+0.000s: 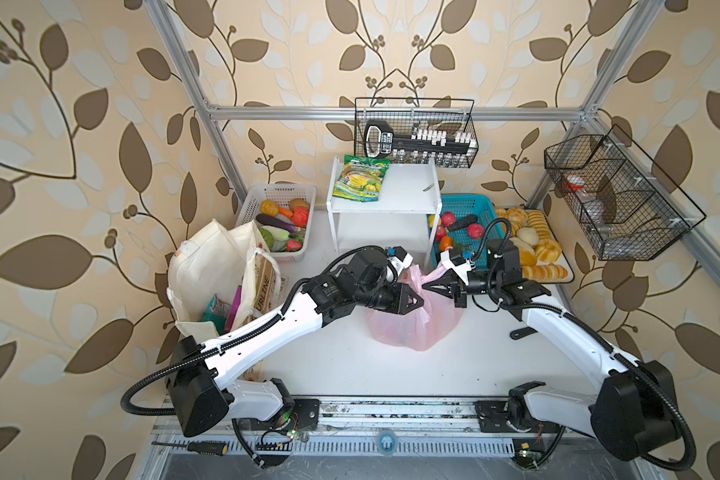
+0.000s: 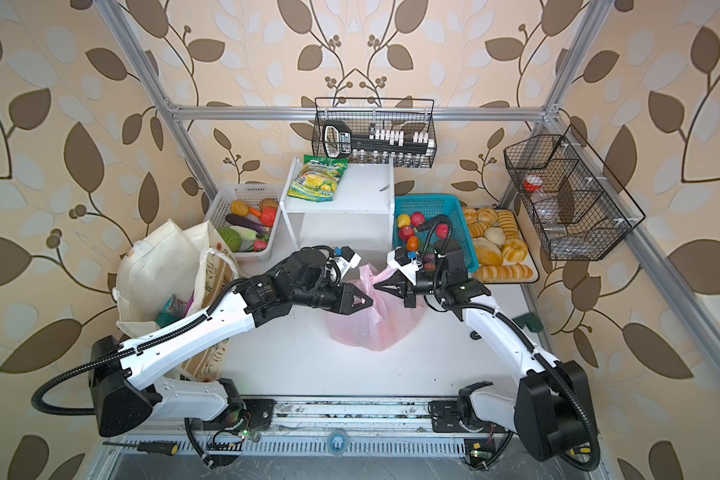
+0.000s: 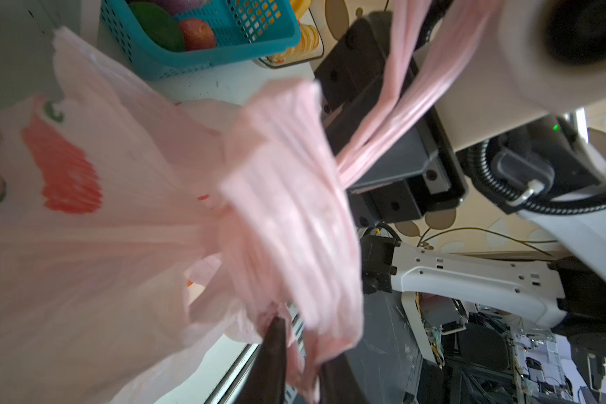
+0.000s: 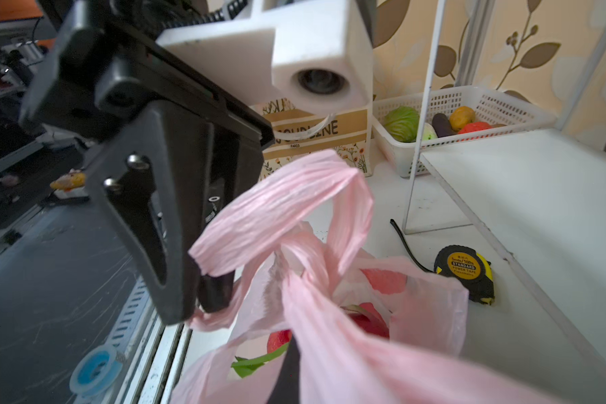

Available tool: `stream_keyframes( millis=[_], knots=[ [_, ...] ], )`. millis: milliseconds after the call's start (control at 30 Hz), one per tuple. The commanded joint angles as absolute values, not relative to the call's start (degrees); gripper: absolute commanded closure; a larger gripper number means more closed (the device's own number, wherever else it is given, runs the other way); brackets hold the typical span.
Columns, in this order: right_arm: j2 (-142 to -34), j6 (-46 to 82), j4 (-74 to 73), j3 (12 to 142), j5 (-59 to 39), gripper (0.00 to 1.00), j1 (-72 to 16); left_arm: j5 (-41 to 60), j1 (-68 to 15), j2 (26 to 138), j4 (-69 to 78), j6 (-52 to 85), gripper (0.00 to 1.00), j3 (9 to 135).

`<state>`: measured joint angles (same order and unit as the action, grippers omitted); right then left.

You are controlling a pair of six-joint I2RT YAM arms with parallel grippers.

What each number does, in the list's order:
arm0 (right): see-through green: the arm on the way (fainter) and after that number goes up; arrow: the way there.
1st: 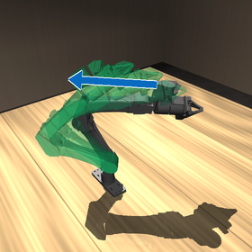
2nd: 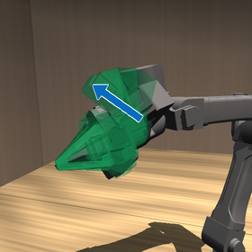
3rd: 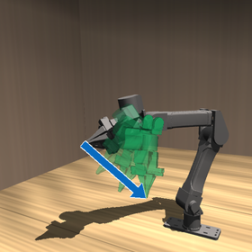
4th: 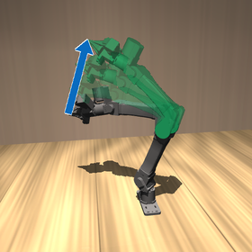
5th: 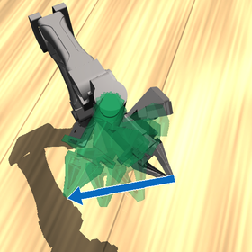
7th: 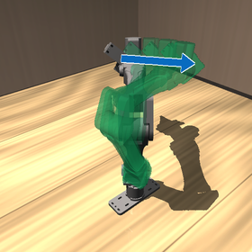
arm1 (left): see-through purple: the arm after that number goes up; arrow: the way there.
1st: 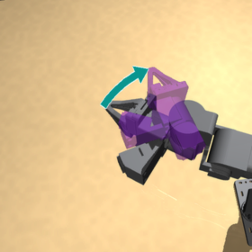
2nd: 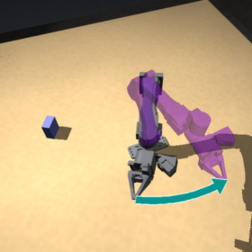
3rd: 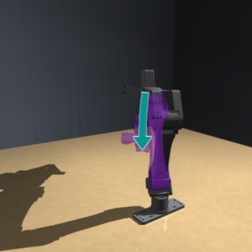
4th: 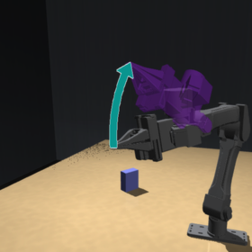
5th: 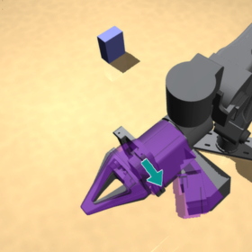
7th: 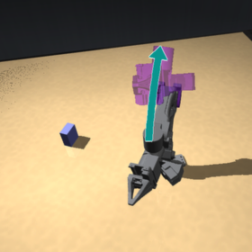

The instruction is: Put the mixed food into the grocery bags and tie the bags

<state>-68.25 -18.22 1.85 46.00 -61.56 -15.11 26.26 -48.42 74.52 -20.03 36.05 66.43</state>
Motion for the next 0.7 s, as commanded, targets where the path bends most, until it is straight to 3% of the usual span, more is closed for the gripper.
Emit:
stream_keyframes(
  millis=[0, 133, 233, 300, 500, 667],
  knots=[
    [-63.8, -8.1, -4.8, 42.3, -55.6, 1.0, -15.5, 23.8, -48.8, 71.5, -20.6, 34.1, 0.69, 69.9],
    [-58.4, -1.4, -7.3, 38.8, -49.3, 1.0, -15.9, 22.4, -48.8, 71.5, -20.7, 33.8, 0.51, 70.8],
    [-55.4, 0.8, -6.6, 37.5, -45.7, 1.0, -16.7, 21.3, -48.8, 71.1, -20.3, 33.5, 0.5, 71.6],
    [-53.5, 2.0, -6.6, 36.8, -44.3, 1.0, -16.9, 20.4, -48.8, 71.4, -21.3, 32.8, 0.55, 72.6],
    [-50.4, 11.0, -2.4, 39.2, -38.5, 1.0, -18.2, 17.0, -48.8, 70.0, -19.3, 34.2, 0.99, 72.1],
    [-48.3, 17.5, 0.9, 40.2, -28.7, 1.0, -23.2, 21.9, -48.8, 73.5, -16.7, 36.8, 1.0, 75.3]
  ],
)
